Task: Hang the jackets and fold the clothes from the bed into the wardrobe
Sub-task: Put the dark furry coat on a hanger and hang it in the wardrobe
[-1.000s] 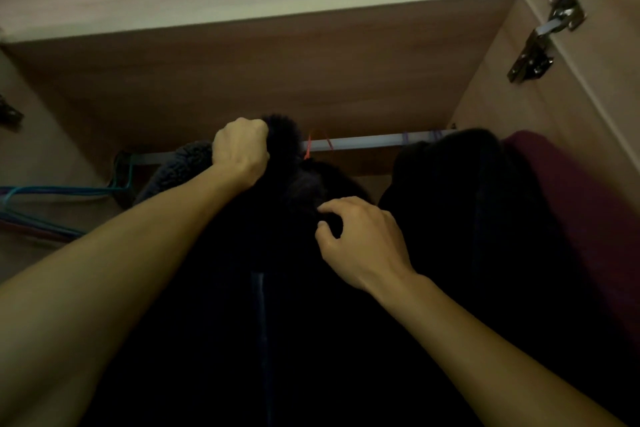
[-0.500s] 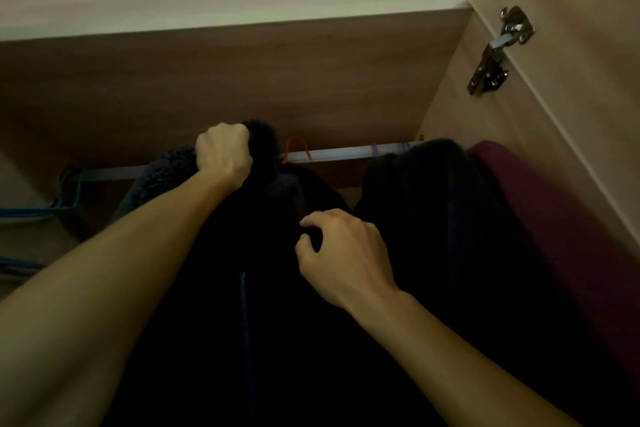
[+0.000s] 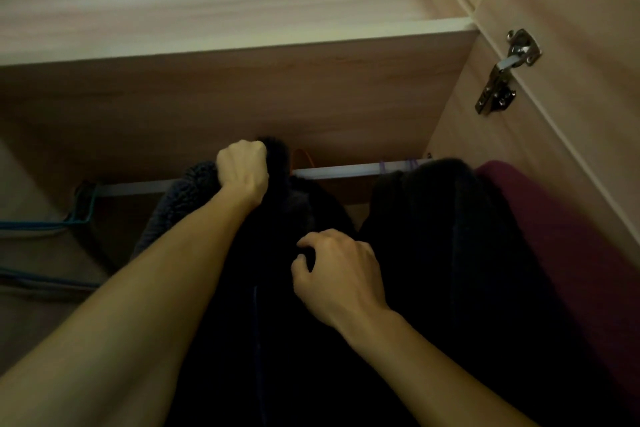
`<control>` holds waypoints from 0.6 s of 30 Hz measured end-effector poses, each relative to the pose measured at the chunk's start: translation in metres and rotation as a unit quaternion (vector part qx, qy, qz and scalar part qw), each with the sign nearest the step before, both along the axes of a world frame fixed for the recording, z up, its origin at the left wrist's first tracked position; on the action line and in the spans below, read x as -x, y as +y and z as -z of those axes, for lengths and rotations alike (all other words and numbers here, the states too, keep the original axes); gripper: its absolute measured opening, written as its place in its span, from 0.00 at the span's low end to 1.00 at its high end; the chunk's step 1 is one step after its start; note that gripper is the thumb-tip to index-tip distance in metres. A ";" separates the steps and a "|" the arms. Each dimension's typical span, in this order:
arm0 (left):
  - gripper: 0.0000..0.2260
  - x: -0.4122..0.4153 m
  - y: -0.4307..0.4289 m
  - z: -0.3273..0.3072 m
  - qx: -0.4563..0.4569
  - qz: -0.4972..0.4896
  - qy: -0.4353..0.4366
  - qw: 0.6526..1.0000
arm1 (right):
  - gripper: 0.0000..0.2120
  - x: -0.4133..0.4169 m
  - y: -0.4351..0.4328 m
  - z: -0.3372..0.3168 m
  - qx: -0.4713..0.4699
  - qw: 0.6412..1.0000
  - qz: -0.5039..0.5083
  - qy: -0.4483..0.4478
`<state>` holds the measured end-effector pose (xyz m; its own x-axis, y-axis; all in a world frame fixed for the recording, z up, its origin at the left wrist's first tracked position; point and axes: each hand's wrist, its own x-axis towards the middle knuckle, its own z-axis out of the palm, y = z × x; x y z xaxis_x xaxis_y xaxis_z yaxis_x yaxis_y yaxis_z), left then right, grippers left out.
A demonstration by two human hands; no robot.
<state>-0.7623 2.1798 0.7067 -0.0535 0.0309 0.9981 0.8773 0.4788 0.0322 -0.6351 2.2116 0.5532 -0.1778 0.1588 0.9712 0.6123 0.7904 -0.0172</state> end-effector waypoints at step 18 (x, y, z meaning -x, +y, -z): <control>0.16 -0.003 0.017 -0.001 0.006 -0.013 0.046 0.999 | 0.15 0.001 -0.001 0.005 -0.016 0.999 -0.047 0.009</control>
<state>-0.7590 2.1968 0.7073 0.0372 0.0436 0.9984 0.8639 0.5007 -0.0541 -0.6358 2.2108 0.5485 -0.1725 0.1106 0.9788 0.5353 0.8446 -0.0011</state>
